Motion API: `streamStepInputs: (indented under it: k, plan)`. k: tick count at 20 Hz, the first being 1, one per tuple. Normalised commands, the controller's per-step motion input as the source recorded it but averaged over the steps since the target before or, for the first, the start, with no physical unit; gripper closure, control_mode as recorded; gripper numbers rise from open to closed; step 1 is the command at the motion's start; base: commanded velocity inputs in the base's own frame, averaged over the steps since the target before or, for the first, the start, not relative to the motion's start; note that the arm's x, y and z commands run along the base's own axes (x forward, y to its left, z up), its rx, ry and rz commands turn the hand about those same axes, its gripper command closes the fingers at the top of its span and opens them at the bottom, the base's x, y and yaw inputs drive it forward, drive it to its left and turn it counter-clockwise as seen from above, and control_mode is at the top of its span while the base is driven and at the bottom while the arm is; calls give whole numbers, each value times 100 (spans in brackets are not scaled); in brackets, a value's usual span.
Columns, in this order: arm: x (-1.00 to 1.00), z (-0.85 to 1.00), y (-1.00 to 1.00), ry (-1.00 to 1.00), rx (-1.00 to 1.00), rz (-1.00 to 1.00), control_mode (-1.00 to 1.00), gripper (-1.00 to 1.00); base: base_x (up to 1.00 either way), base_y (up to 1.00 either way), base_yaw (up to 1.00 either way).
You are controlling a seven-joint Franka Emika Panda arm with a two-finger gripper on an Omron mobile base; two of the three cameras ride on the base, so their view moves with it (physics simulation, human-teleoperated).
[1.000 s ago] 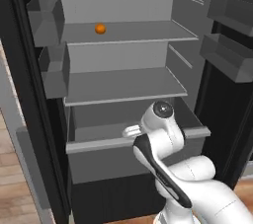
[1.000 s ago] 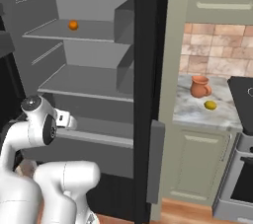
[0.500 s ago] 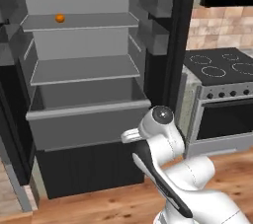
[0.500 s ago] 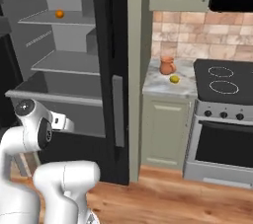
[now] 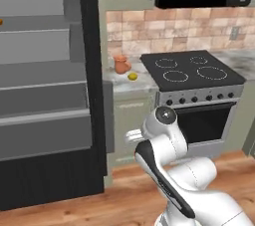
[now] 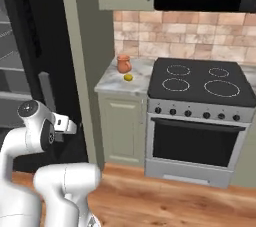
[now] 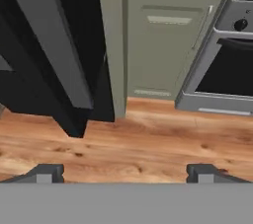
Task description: Place the potato and lemon inside the fridge drawer. Close the drawer after placing the vegetables.
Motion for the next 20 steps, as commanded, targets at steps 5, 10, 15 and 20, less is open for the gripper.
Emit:
streamStepInputs:
  k: [5, 10, 15, 20]
  plan:
    - [0, 0, 0, 0, 0, 0, 100, -100, 94, -97, 0]
    - [0, 0, 0, 0, 0, 0, 100, -100, 100, -22, 0]
    - [0, 0, 0, 0, 0, 0, 100, -100, 97, 29, 0]
    - [0, 0, 0, 0, 0, 0, 100, -100, 59, 2, 8]
